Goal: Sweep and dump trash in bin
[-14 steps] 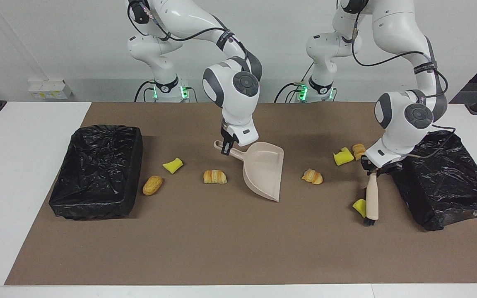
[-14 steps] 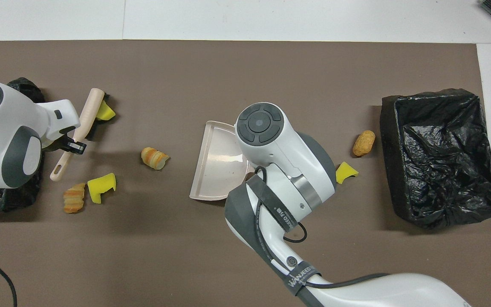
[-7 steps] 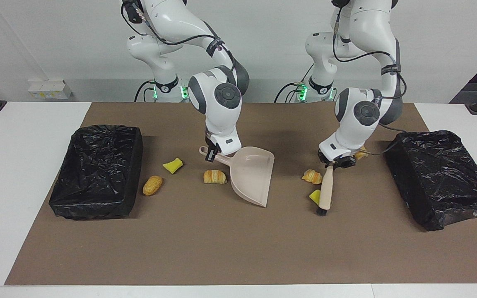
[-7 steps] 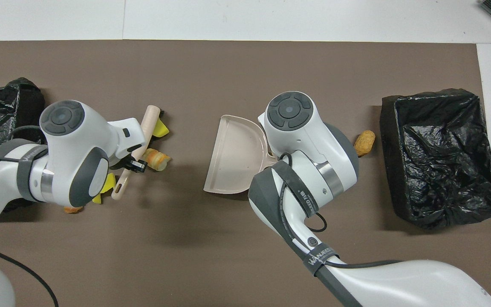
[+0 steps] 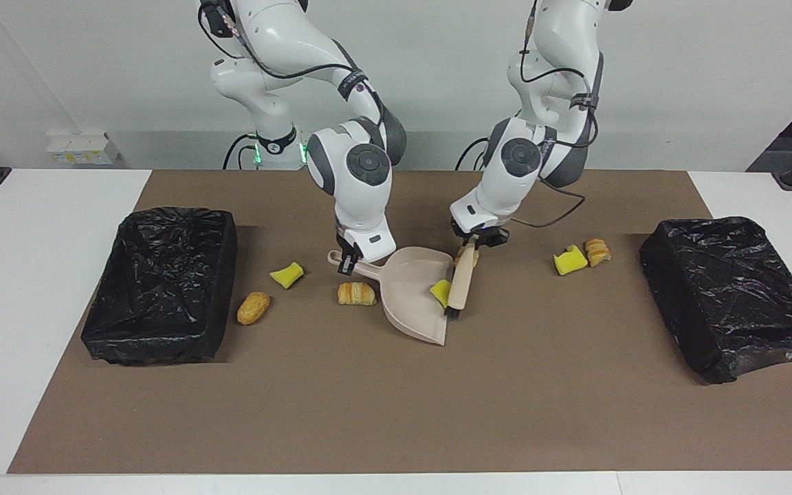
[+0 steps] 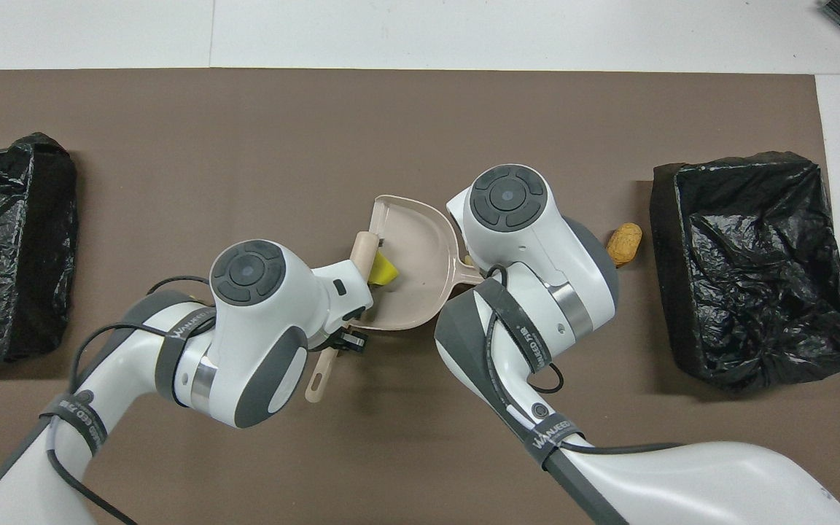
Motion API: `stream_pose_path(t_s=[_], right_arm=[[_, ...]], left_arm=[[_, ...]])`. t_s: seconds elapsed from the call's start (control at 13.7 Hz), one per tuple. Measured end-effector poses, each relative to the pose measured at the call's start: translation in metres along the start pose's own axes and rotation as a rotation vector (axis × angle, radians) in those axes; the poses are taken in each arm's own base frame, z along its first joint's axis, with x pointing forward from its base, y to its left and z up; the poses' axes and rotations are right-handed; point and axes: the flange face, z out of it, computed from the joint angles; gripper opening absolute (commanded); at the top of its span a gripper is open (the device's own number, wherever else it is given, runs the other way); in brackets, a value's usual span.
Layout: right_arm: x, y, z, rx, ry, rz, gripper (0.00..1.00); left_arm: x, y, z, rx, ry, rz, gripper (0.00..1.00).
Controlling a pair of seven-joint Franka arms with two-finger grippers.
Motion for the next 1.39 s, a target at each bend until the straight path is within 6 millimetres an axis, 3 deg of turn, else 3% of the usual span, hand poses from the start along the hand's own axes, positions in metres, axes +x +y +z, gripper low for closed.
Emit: stream_pose_path(t_s=[0.22,0.51,0.73,1.1,1.39], right_arm=[[0.000,-0.001,-0.001,-0.003,0.004,-0.001,0.00],[0.000,-0.001,-0.001,-0.005,0.006,-0.001,0.00],[0.001,0.000,-0.001,-0.012,0.013,-0.002,0.00],[0.002,0.000,0.000,-0.020,0.023,-0.002,0.00],[0.003,0.000,0.000,-0.022,0.024,-0.002,0.00]], left_arm=[[-0.005,0.017,-0.019,-0.010,0.028,-0.153,0.00],[-0.026,0.005,-0.065,-0.006,0.010,-0.401,0.00],[-0.038,-0.043,-0.085,0.047,-0.030,-0.588,0.00],[-0.055,-0.158,-0.084,0.074,-0.130,-0.963,0.00],[-0.099,-0.201,-0.063,0.208,-0.148,-1.069,0.00]])
